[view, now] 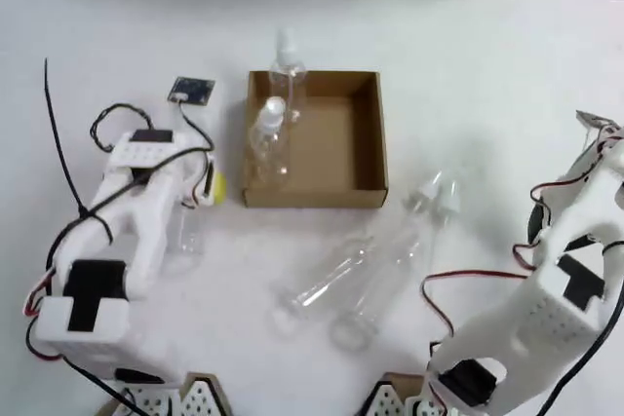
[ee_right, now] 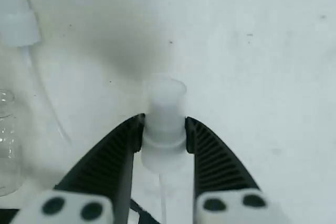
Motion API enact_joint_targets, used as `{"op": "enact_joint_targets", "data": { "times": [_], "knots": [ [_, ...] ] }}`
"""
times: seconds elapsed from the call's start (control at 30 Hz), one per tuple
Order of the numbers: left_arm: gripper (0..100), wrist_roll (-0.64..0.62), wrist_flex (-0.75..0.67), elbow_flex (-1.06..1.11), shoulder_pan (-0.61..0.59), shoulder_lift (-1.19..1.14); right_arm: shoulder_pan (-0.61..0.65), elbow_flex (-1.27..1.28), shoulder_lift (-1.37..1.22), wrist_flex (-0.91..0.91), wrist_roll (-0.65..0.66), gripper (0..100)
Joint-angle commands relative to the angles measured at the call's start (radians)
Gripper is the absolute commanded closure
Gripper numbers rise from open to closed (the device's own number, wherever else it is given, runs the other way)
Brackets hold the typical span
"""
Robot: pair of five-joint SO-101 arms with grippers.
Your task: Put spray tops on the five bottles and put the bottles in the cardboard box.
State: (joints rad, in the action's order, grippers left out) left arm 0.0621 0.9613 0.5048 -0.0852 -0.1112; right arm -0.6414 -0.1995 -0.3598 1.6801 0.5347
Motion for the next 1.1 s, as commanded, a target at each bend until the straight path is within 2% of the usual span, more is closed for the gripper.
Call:
{"op": "enact_joint_targets", "data": {
  "times": [0.0,0.17,0.3,0.5,0.7,0.87,1.07],
  "knots": [
    [94,0.012,-0.048,0.075,0.007,0.173,0.004,0.087,0.134,0.012,-0.002,98.3],
    [94,0.012,-0.137,0.249,0.007,0.41,0.044,0.327,0.343,-0.081,-0.006,98.3],
    [94,0.006,-0.176,0.359,0.005,0.604,0.13,0.454,0.538,-0.097,-0.014,98.3],
    [94,0.005,-0.198,0.479,0.002,0.849,0.321,0.503,0.797,-0.091,-0.186,98.3],
    [93,0.005,-0.215,0.582,0.007,1.081,0.568,0.499,0.998,-0.096,-0.267,98.3],
    [93,0.003,-0.236,0.7,0.007,1.328,0.776,0.499,1.161,-0.234,-0.331,98.3],
    [94,0.003,-0.218,0.819,0.053,1.667,0.952,0.502,1.323,-0.529,-0.331,98.3]
  ]
}}
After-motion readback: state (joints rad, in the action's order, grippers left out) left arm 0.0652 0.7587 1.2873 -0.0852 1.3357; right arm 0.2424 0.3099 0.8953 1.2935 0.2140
